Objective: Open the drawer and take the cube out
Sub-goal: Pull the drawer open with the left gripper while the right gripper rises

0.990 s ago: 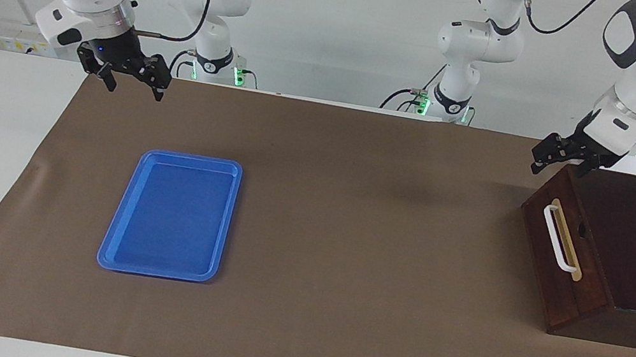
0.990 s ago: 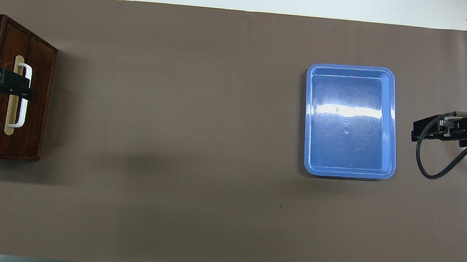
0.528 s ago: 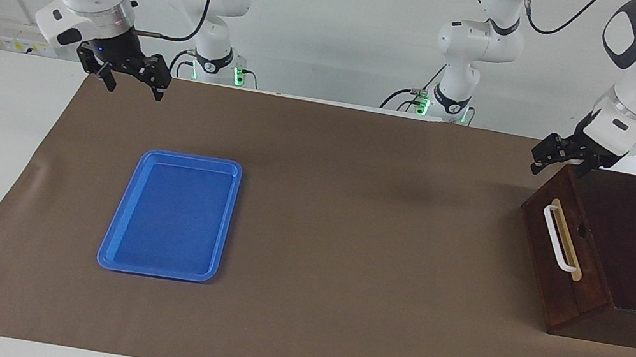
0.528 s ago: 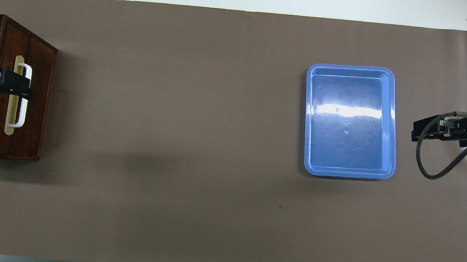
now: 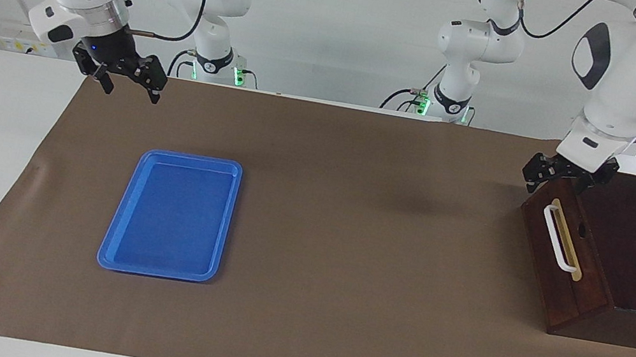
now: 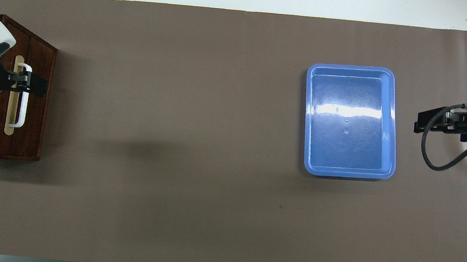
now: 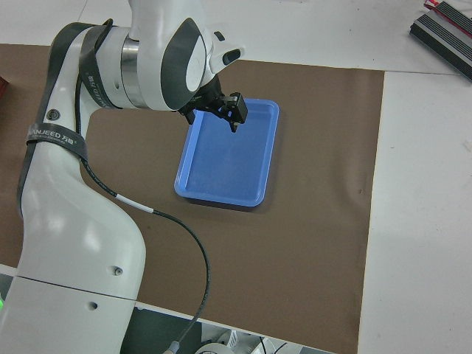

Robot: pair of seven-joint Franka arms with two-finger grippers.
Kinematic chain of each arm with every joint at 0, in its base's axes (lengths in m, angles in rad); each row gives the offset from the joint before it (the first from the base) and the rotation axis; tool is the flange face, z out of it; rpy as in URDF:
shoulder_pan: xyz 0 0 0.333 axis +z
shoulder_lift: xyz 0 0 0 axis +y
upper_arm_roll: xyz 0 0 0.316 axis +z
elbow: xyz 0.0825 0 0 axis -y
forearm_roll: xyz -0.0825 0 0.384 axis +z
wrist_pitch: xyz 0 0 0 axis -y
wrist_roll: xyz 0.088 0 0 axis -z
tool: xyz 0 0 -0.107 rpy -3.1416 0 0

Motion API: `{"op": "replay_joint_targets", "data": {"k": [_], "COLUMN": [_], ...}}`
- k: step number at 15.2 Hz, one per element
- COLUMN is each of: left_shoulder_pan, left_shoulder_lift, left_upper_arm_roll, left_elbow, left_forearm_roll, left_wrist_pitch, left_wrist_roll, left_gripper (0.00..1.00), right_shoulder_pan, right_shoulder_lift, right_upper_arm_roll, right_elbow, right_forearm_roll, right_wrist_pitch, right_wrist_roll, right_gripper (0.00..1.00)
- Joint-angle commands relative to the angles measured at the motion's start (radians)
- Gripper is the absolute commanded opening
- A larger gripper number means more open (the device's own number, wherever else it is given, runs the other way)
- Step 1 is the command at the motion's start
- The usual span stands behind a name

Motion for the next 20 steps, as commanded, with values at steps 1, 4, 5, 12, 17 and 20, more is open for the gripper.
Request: {"op": "replay_joint_targets", "data": {"k": [1,4,5,12,17,20], "left_shoulder_pan": [-0.035,-0.023,-0.01,0.052,0.027,-0.052], "left_shoulder_lift": [0.061,0.134,0.135,0.149,0.186,0.221], "left_upper_arm_roll": [0.01,0.01,0.01,0.01,0.009,0.007], "left_elbow": [-0.028,-0.067,-0.093,-0.195,-0.219,-0.186], "left_forearm_roll": [0.113,0.211,0.22,0.294,0.294,0.29], "left_wrist_pitch": [0.097,0.221,0.278,0.436,0.487,0.496], "left_wrist_roll": [-0.042,-0.042,-0.041,-0.041,-0.145,-0.313], "left_gripper": [1.0,1.0,1.0,1.0,1.0,1.0], "right_shoulder_pan": [-0.013,0.0,0.001,0.076,0.078,0.079], "right_shoulder_lift": [0.033,0.135,0.169,0.28,0.286,0.277], "right_upper_arm_roll": [0.022,0.022,0.024,0.022,0.022,0.022], "right_elbow": [0.004,0.088,0.116,0.179,0.101,0.031], "right_forearm_roll": [0.029,0.078,0.083,0.247,0.434,0.515], "right_wrist_pitch": [0.048,0.043,0.043,0.054,0.063,0.129], "right_wrist_roll": [0.207,0.439,0.503,1.019,1.138,1.135], "right_gripper": [1.0,1.0,1.0,1.0,1.0,1.0]}}
